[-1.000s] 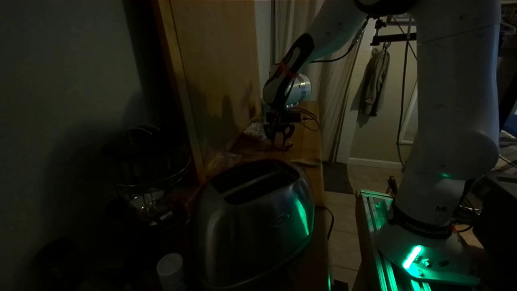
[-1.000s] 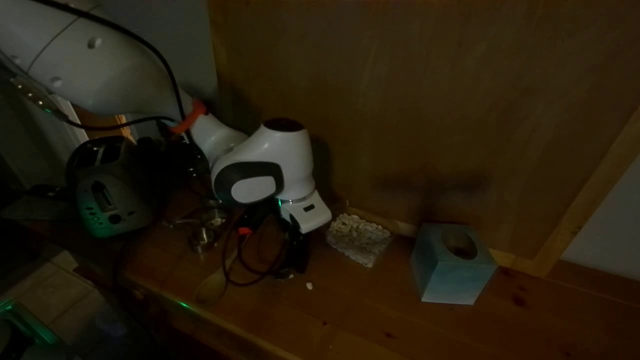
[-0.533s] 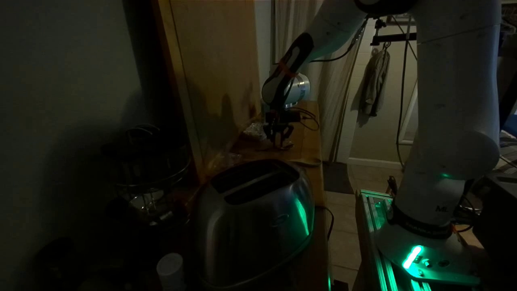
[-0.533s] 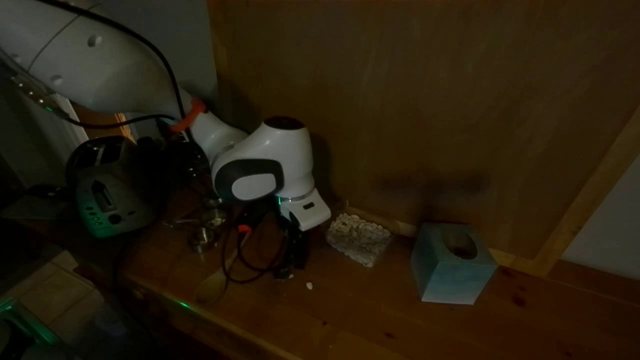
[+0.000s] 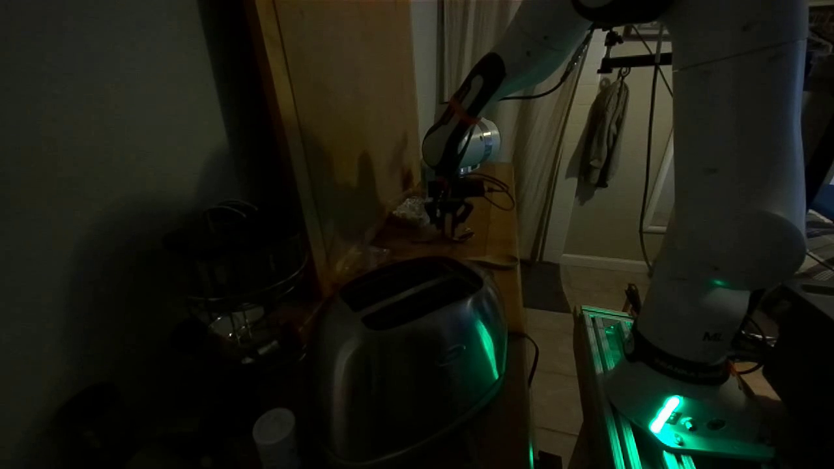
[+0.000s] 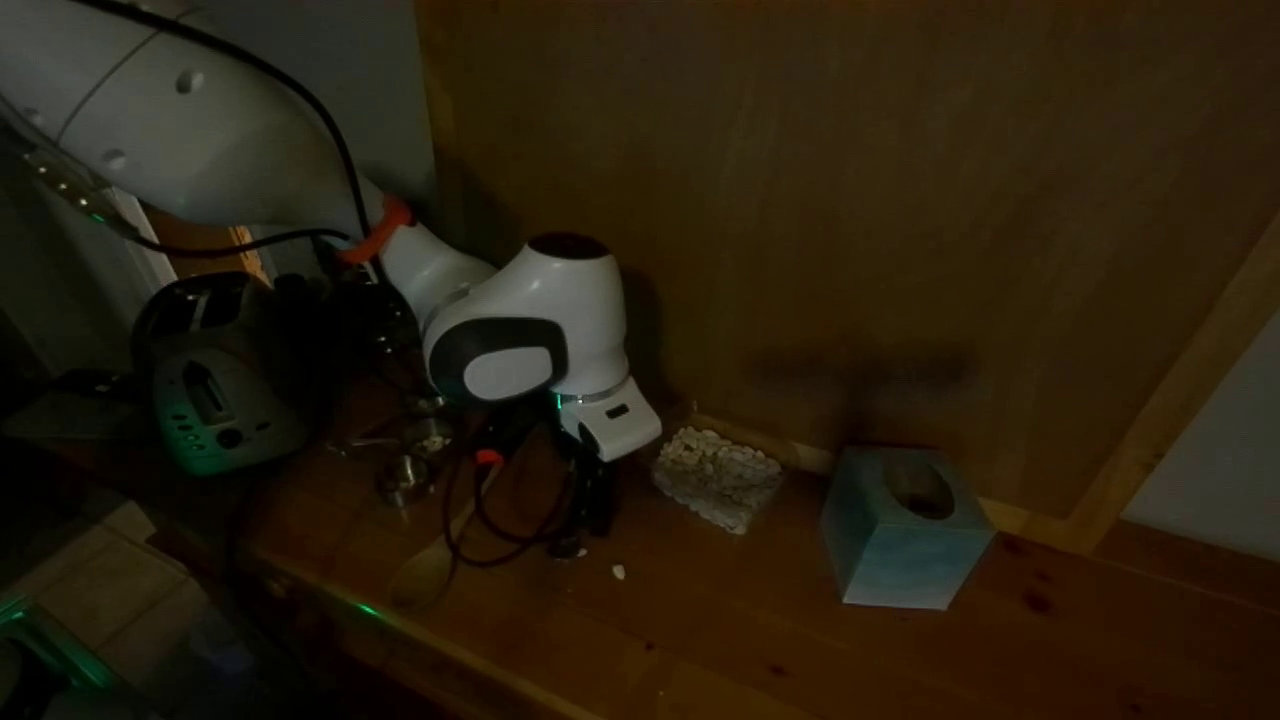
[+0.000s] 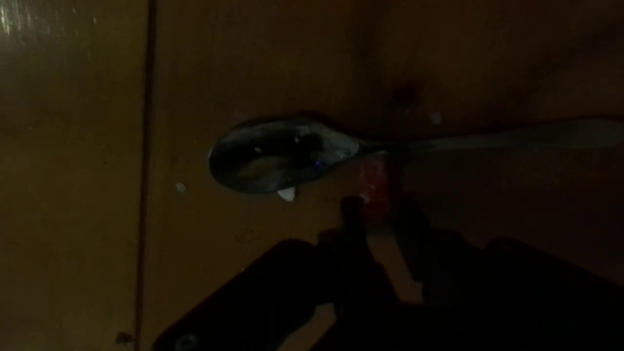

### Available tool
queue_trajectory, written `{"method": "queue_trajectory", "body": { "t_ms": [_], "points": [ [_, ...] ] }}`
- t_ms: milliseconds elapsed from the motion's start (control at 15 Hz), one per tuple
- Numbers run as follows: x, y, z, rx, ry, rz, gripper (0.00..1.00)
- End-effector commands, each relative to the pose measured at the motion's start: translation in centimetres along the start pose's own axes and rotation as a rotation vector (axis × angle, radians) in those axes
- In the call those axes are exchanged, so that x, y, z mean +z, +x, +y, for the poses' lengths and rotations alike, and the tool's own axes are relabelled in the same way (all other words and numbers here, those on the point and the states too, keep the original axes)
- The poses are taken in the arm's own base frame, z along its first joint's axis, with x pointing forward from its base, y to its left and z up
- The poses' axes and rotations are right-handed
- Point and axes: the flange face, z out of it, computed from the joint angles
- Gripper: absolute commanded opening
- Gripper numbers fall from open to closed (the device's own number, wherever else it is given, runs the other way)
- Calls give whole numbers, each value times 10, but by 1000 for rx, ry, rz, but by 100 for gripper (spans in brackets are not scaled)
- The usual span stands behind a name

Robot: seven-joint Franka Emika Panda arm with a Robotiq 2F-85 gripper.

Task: Place the petal on the spoon and empty it into the middle bowl on the left side of the wooden spoon

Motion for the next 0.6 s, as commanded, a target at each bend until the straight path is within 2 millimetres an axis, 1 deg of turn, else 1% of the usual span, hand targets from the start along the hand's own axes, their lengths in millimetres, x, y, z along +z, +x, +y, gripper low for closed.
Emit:
{"method": "queue_trajectory", "body": {
  "t_ms": [0,67,133,200,333,400,533],
  "points": [
    [-1,1,-2,-4,-19,0,19],
    [-1,1,-2,-4,-19,1,16],
    [-2,1,-2,-4,-18,1,17],
    [-2,1,-2,-3,-18,2,21],
    [-1,1,-2,-3,-19,2,20],
    [-1,1,-2,-3,-19,2,19],
    [-2,1,-2,-3,-19,1,12]
  ]
}}
